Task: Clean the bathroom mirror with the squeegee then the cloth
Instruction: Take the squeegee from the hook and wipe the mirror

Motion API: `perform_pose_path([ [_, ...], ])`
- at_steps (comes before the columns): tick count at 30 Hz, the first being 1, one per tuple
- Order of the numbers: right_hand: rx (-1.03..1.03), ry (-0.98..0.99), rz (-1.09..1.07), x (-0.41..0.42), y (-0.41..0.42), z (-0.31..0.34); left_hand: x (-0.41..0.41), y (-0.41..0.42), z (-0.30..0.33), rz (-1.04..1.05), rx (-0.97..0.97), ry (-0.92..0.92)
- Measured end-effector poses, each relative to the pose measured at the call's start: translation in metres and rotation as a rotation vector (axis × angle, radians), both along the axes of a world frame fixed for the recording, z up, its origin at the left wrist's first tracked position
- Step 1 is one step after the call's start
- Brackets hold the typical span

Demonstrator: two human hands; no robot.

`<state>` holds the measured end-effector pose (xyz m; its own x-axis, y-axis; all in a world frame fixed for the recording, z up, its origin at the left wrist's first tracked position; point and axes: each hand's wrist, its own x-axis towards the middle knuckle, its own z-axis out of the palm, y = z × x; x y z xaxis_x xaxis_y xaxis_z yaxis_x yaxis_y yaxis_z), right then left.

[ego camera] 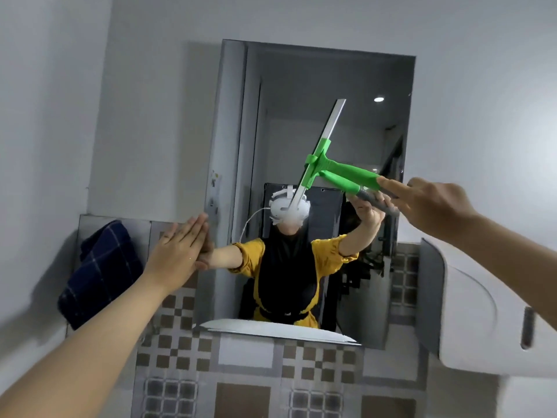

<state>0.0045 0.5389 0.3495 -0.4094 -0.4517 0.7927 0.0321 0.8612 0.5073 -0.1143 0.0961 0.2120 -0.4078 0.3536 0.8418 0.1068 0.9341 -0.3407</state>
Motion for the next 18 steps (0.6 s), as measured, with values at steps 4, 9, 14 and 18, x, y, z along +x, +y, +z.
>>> perform_pose_path([
  [4,-0.117,0.016,-0.095,0.026,0.024,-0.012,0.0,-0.002,0.001,0.009,-0.005,-0.074],
  [9,-0.351,0.026,-0.178,0.053,0.033,-0.041,-0.003,-0.003,0.001,-0.038,0.031,-0.081],
  [14,-0.566,-0.008,-0.102,0.062,-0.006,-0.086,-0.001,-0.006,0.003,-0.017,-0.076,-0.145],
  [18,-0.818,-0.015,0.064,0.052,-0.056,-0.112,0.001,-0.008,0.003,-0.018,-0.062,-0.191],
])
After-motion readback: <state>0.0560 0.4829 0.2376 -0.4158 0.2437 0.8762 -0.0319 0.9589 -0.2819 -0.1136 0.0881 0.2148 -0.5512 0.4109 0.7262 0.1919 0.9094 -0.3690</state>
